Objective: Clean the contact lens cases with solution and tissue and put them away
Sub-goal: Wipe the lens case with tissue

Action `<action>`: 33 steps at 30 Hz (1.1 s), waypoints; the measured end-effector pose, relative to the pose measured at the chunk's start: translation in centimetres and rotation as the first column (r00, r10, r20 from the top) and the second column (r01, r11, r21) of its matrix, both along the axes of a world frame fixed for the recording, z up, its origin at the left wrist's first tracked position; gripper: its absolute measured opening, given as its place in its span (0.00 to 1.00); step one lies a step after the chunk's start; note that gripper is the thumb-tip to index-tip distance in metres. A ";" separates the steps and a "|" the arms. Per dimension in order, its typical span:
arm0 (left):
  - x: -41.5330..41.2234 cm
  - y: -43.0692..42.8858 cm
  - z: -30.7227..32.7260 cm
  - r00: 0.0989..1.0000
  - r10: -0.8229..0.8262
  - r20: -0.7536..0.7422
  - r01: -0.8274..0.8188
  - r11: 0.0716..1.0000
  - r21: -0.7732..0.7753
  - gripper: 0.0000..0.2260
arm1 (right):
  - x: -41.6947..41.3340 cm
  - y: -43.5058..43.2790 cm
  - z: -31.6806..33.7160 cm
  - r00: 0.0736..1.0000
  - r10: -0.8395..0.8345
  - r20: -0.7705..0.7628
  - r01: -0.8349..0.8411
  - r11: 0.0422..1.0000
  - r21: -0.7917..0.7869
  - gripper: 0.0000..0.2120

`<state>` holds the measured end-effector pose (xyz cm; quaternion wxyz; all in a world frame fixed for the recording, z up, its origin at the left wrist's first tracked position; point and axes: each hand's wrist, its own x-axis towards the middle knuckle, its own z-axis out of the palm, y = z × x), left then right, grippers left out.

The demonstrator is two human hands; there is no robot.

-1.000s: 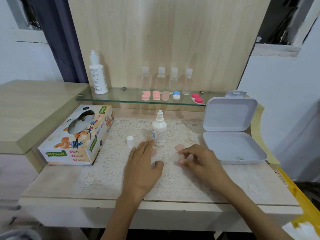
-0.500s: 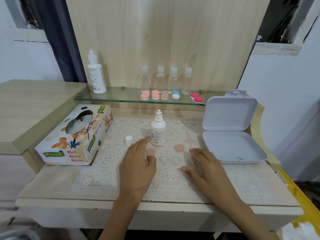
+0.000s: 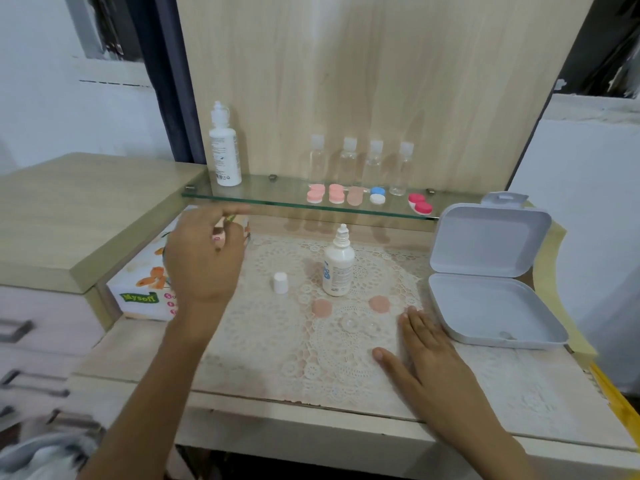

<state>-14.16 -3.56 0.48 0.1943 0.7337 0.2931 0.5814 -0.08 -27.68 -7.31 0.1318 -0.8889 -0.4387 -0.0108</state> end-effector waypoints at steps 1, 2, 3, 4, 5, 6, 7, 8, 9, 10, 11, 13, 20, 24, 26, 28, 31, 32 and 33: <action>-0.4 1.8 0.6 0.995 0.073 -0.070 -0.073 0.997 0.010 0.13 | 0.0 0.0 0.0 1.000 0.000 0.002 0.000 1.000 0.000 0.51; -0.7 3.9 0.9 0.979 0.121 -0.163 -0.119 0.993 0.021 0.14 | 0.0 0.0 0.0 1.000 0.001 0.003 -0.001 1.000 0.000 0.51; -1.1 5.9 1.0 0.955 0.132 -0.264 -0.130 0.991 0.024 0.13 | 0.0 0.0 0.0 1.000 0.003 0.001 -0.003 1.000 0.000 0.51; -1.3 8.1 0.9 0.920 0.122 -0.372 -0.125 0.992 0.014 0.12 | 0.0 0.0 0.0 1.000 0.006 -0.003 -0.006 1.000 0.002 0.51; -1.6 9.9 0.8 0.864 0.115 -0.490 -0.126 0.992 0.011 0.10 | 0.0 0.0 0.0 1.000 0.009 -0.006 -0.009 1.000 0.004 0.51; -1.8 11.4 0.4 0.778 0.128 -0.615 -0.136 0.990 0.033 0.09 | 0.0 0.0 0.0 1.000 0.012 -0.006 -0.012 1.000 0.007 0.51; -1.9 12.4 0.0 0.671 0.159 -0.725 -0.141 0.986 0.086 0.08 | 0.0 0.0 0.1 1.000 0.013 -0.007 -0.013 1.000 0.010 0.50; -2.0 13.0 -0.3 0.560 0.196 -0.805 -0.134 0.980 0.145 0.08 | 0.0 0.0 0.1 1.000 0.012 -0.007 -0.012 1.000 0.014 0.49; -1.9 13.0 -0.5 0.455 0.226 -0.861 -0.129 0.974 0.188 0.09 | 0.0 0.1 0.2 1.000 0.011 -0.012 -0.010 1.000 0.018 0.48; -1.8 12.9 -0.6 0.360 0.250 -0.899 -0.131 0.968 0.216 0.11 | 0.0 0.1 0.2 1.000 0.007 -0.022 -0.006 1.000 0.023 0.46; -1.6 12.6 -0.5 0.287 0.262 -0.921 -0.141 0.963 0.230 0.14 | 0.0 0.1 0.2 0.999 0.005 -0.034 -0.004 1.000 0.028 0.44; -1.1 12.1 -0.2 0.203 0.265 -0.942 -0.175 0.957 0.232 0.19 | 0.1 0.2 0.1 0.999 0.006 -0.043 -0.005 0.999 0.040 0.43; -0.6 12.4 -0.3 0.044 0.282 -0.958 -0.192 0.944 0.269 0.14 | 0.3 0.3 -0.5 0.999 -0.003 -0.036 0.005 0.997 0.082 0.51; -0.7 13.3 -1.1 0.185 0.359 -0.915 -0.173 0.928 0.329 0.14 | 0.3 0.2 -0.3 1.000 0.005 -0.024 -0.003 0.997 0.078 0.51; -0.7 13.7 -1.6 0.277 0.373 -0.886 -0.170 0.926 0.337 0.13 | 0.3 0.2 -0.3 1.000 0.005 -0.029 -0.002 0.996 0.086 0.51; -0.7 13.9 -1.8 0.455 0.370 -0.810 -0.169 0.929 0.329 0.11 | 0.3 0.2 -0.3 1.000 0.005 -0.031 -0.002 0.997 0.083 0.50; -0.9 13.5 -1.3 0.725 0.304 -0.618 -0.184 0.950 0.251 0.09 | 0.3 0.2 -0.3 1.000 0.006 -0.019 -0.004 0.996 0.092 0.50; -1.0 13.1 -0.8 0.801 0.265 -0.537 -0.202 0.964 0.175 0.09 | 0.4 0.2 -0.3 1.000 0.005 -0.022 -0.003 0.995 0.097 0.50; -1.1 12.6 -0.2 0.860 0.233 -0.454 -0.219 0.972 0.084 0.09 | 0.4 0.2 -0.2 1.000 0.006 -0.021 -0.004 0.995 0.096 0.50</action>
